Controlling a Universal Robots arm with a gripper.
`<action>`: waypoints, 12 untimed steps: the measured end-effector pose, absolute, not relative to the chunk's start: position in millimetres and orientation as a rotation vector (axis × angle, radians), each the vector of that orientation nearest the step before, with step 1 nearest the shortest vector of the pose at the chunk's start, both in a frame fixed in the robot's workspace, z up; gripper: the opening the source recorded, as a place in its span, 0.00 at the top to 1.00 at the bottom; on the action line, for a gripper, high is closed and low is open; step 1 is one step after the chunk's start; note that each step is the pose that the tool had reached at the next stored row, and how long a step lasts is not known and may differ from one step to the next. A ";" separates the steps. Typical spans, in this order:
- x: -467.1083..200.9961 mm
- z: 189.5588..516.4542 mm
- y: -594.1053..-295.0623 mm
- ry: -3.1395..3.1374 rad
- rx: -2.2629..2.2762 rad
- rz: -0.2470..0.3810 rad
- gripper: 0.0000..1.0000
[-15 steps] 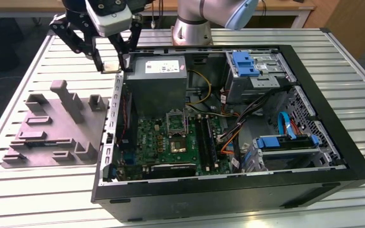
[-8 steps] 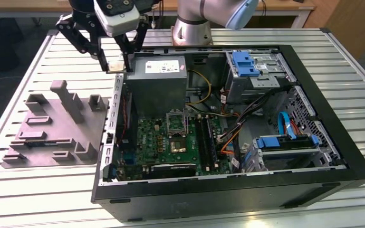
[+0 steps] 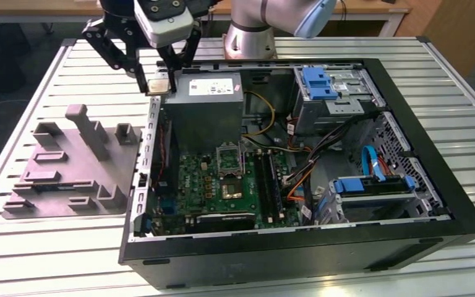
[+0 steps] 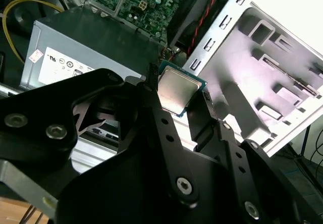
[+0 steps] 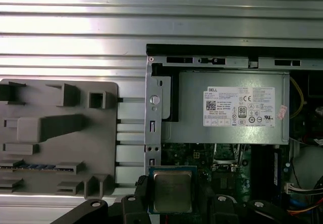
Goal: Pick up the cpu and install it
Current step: 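Pick up the cpu and move it towards the insertion slot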
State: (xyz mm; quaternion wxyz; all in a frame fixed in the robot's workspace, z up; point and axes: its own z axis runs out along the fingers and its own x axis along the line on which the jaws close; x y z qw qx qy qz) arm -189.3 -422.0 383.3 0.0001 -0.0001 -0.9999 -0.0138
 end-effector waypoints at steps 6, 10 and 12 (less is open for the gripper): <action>-181.1 383.0 -422.0 -3.141 0.000 -0.043 0.53; -175.0 382.9 -422.0 -3.141 0.000 -0.043 0.53; -171.8 382.7 -422.0 -3.141 0.000 -0.043 0.53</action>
